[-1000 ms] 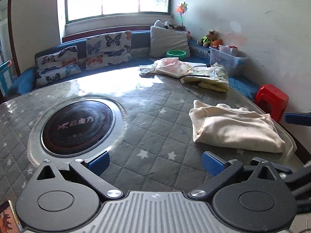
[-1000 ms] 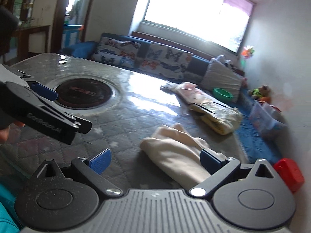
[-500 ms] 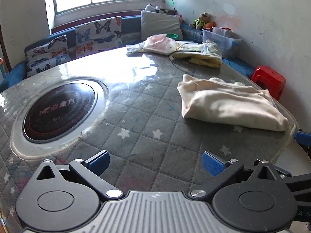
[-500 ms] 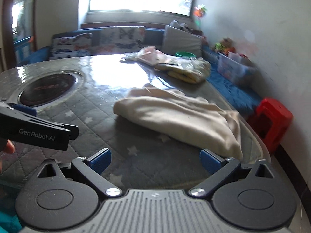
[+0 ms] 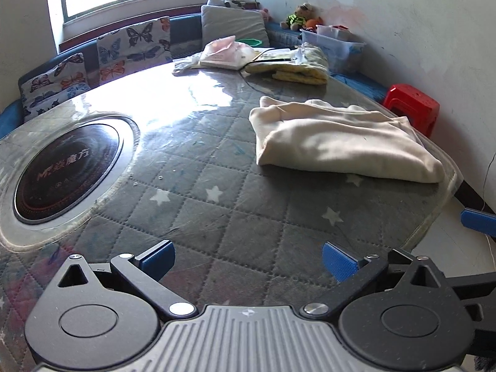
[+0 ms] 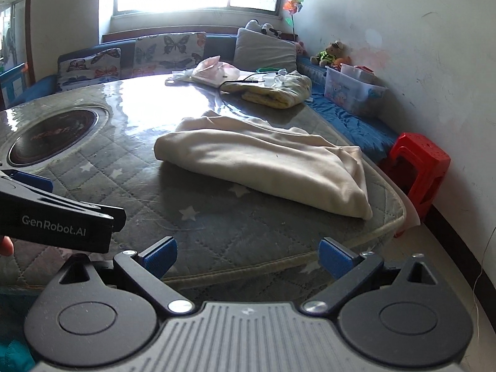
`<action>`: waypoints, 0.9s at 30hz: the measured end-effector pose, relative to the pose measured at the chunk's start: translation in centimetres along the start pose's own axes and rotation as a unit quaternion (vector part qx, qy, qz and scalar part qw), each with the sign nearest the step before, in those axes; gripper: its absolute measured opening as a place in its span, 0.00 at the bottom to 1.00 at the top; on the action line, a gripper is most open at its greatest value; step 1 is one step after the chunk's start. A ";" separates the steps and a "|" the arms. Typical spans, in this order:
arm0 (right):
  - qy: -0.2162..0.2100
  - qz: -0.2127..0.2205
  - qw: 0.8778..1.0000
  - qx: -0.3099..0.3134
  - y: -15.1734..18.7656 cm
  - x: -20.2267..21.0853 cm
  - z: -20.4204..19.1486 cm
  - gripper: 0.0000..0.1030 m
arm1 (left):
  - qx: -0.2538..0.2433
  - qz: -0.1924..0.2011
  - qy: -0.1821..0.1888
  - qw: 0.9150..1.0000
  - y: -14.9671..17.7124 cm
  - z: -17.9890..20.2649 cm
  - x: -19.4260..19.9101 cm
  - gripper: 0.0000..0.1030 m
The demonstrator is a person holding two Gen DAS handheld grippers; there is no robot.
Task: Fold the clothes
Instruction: 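Approach the folded cream sweatshirt with both tools open, then grasp the sweatshirt edge with the right tool and lift it up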
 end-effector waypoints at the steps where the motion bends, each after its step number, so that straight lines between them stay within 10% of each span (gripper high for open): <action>1: -0.001 0.001 1.000 0.000 0.0 0.0 0.0 0.97 | -0.001 -0.001 0.002 1.000 0.0 0.1 -0.1 1.00; 17: -0.005 0.013 1.000 0.003 -2.6 -1.5 0.6 0.88 | -0.009 0.036 0.016 0.999 -4.2 -0.5 0.0 0.98; 27: 0.004 0.007 1.000 -0.006 -5.3 -5.2 3.1 0.69 | -0.009 0.016 0.053 0.998 -7.0 -0.1 -3.5 0.62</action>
Point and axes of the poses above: each gripper's, at about its wrist camera, not at the fingertips, and x roughly against the way its jaws point, z to its right, y to its underside, the point moved 3 cm from there along -x, roughly the way its jaws point, and after that the axes turned 11 degrees about y, right-handed, at the moved point
